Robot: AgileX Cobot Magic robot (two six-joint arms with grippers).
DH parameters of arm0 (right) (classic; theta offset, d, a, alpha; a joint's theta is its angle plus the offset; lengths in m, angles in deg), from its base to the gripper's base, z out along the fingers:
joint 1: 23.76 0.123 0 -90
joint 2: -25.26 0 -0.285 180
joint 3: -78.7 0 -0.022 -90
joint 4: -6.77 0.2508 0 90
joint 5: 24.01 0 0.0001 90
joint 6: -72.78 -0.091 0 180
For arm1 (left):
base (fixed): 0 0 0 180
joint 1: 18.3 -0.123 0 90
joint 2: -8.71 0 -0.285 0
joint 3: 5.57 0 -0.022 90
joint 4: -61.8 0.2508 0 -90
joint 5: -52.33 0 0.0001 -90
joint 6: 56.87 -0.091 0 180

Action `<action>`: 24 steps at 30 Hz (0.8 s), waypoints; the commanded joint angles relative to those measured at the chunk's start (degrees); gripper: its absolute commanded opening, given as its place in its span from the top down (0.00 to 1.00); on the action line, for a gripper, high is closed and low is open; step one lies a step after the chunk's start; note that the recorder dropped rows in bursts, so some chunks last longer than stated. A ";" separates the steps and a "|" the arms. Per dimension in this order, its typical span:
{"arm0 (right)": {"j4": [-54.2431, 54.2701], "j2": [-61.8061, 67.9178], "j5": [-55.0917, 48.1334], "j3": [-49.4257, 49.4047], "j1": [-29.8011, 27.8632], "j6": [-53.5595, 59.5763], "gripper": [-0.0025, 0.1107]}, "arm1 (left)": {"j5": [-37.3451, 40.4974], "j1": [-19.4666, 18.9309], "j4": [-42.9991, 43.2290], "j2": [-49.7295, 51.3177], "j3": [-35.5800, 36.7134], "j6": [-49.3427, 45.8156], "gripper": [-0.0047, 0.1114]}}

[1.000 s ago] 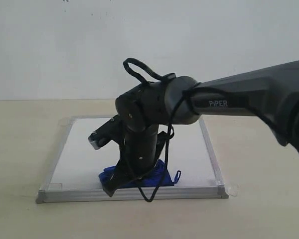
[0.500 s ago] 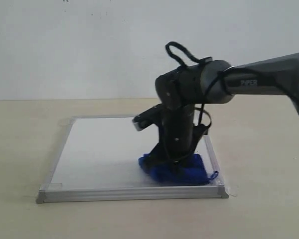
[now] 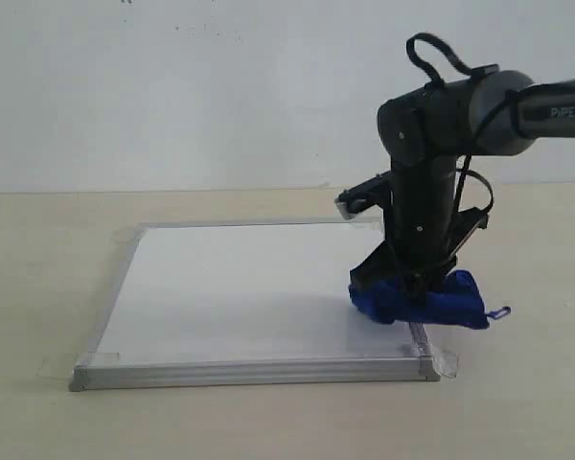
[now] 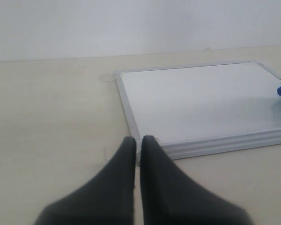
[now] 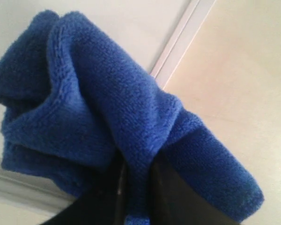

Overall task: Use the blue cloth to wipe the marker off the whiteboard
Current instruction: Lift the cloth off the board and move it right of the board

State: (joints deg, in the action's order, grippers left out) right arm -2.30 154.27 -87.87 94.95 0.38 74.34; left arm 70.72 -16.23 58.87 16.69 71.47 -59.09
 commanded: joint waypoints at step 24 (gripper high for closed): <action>-6.07 -29.17 10.89 -22.83 -0.32 62.22 0.98 | -0.20 0.39 -0.67 -0.19 0.18 -0.26 0.93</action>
State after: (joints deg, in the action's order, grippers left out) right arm -7.72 125.75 -78.05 72.27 0.36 135.66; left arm 70.72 -16.23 58.87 16.69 71.47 -59.09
